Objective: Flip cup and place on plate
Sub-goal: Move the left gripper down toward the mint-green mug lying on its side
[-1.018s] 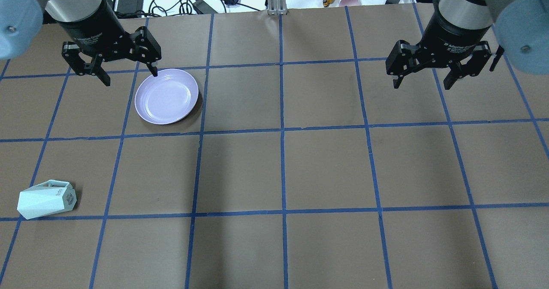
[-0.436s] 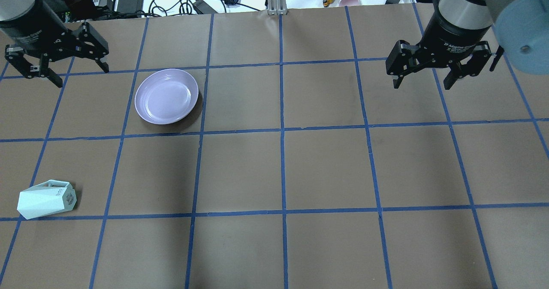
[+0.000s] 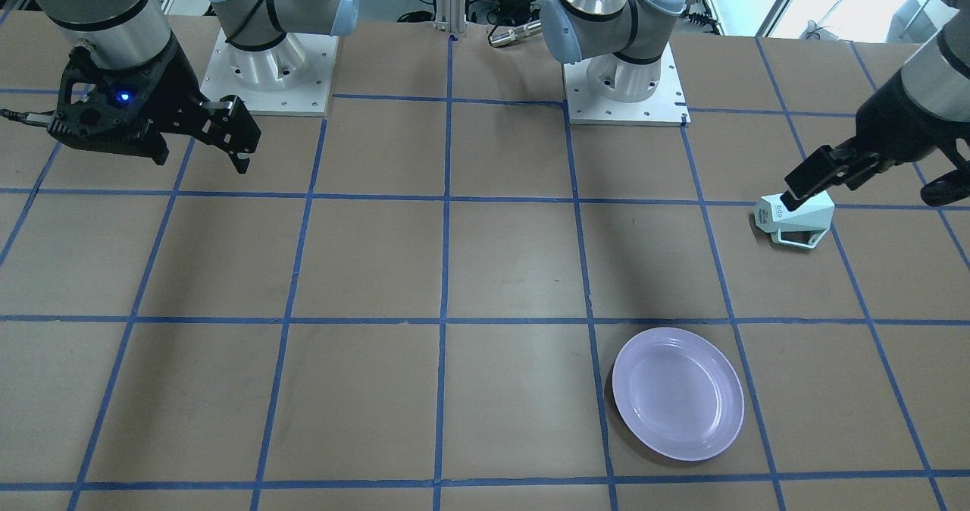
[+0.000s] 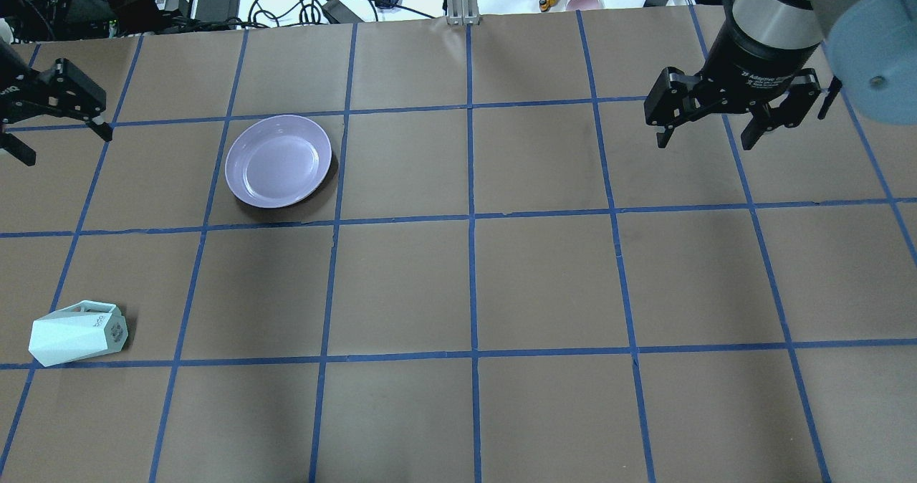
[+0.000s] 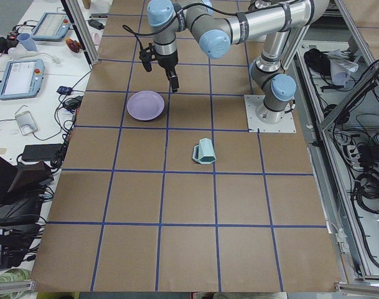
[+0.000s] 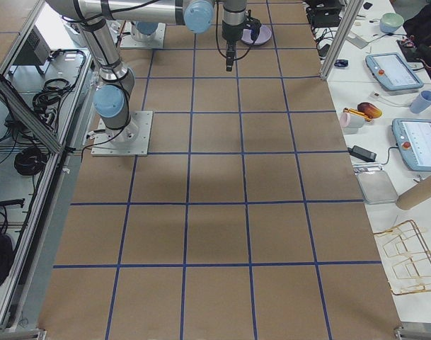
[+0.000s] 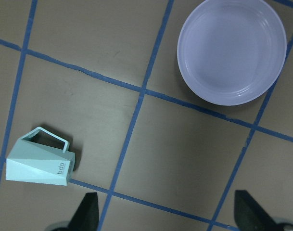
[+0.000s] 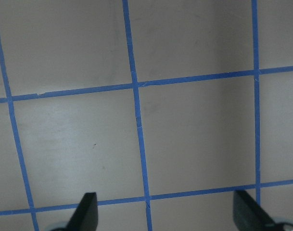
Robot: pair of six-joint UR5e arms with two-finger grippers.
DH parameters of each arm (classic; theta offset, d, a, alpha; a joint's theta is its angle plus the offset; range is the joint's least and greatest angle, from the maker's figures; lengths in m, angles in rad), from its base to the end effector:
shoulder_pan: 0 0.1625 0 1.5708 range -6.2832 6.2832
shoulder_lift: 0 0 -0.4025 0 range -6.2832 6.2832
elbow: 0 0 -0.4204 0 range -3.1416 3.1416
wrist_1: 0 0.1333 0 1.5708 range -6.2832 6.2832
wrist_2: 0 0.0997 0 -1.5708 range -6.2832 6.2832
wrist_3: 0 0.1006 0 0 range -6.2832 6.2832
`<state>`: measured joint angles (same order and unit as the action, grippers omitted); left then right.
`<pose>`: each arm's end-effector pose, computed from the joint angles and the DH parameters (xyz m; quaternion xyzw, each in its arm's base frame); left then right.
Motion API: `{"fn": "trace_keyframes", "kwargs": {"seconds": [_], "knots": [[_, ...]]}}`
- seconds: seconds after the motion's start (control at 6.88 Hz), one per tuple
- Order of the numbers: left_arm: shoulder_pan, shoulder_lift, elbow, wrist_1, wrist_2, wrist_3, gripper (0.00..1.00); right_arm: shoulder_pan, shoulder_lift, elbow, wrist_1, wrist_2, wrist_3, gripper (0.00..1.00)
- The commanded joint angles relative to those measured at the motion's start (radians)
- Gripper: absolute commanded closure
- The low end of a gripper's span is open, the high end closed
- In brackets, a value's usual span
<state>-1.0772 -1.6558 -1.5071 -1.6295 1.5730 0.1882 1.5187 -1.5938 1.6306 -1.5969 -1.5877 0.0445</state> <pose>0.1414 -0.5437 0.4463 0.1519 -0.9876 -0.0381 0.0123 0.1049 -0.5156 0.4478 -0.0482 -0.9988 -0.0054 0.0084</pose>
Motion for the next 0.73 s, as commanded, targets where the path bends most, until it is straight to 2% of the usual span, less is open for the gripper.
{"fn": "trace_keyframes", "kwargs": {"seconds": [0.0, 0.15, 0.29, 0.58], "knots": [[0.153, -0.024, -0.004, 0.000, -0.005, 0.196, 0.00, 0.000, 0.000, 0.000, 0.000, 0.000, 0.000, 0.00], [0.211, -0.045, -0.018, 0.007, -0.013, 0.320, 0.00, 0.000, 0.000, 0.000, 0.000, 0.000, 0.000, 0.00], [0.273, -0.067, -0.040, 0.011, -0.100, 0.409, 0.00, 0.000, 0.000, 0.000, 0.000, 0.000, 0.000, 0.00], [0.370, -0.117, -0.082, 0.011, -0.131, 0.479, 0.00, 0.000, 0.000, 0.000, 0.000, 0.000, 0.000, 0.00]]}}
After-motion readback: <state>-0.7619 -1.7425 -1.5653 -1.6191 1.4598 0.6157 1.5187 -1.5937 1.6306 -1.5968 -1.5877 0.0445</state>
